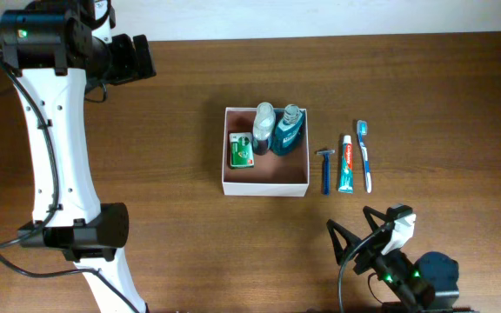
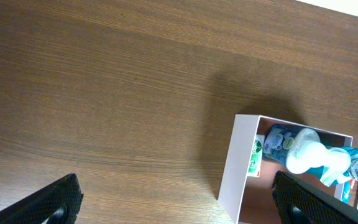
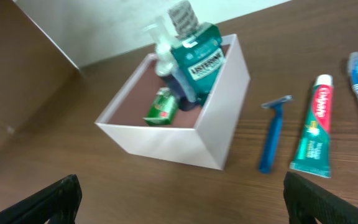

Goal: Pack container

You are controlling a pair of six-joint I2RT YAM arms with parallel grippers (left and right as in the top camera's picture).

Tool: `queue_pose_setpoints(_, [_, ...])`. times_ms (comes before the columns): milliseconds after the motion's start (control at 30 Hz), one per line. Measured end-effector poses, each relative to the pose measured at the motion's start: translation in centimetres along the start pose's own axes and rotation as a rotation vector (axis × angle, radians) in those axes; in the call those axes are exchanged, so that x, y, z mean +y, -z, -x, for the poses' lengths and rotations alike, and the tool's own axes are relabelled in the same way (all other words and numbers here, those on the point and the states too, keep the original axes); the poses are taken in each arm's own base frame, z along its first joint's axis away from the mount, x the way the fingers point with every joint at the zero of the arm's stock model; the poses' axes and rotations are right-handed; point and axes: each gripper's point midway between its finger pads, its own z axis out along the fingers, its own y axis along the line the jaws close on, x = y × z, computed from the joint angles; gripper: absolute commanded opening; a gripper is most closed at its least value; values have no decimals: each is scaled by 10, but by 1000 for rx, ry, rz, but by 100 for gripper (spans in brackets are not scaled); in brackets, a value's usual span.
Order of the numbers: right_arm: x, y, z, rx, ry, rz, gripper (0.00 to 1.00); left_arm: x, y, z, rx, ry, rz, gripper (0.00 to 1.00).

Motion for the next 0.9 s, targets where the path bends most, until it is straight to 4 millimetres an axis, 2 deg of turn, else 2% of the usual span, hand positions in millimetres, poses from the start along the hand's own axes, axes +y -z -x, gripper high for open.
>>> queue_pose_setpoints(100, [6,5,9,17,-48,-9,99,0,0,0,0,0,0,99])
queue_pose_setpoints(300, [4,10,32,145,-129,-133,99,0,0,0,0,0,0,99])
queue_pose_setpoints(533, [13,-5,105,330,-74,-214,99,0,0,0,1,0,-3,99])
queue_pose_setpoints(700, [5,-31,136,460,-65,-251,99,0,0,0,1,0,-3,99])
queue_pose_setpoints(800, [-9,-54,138,520,-80,-263,99,0,0,0,1,0,-3,99])
queue_pose_setpoints(900, [-33,-76,119,611,-109,-298,99,0,0,0,1,0,-3,99])
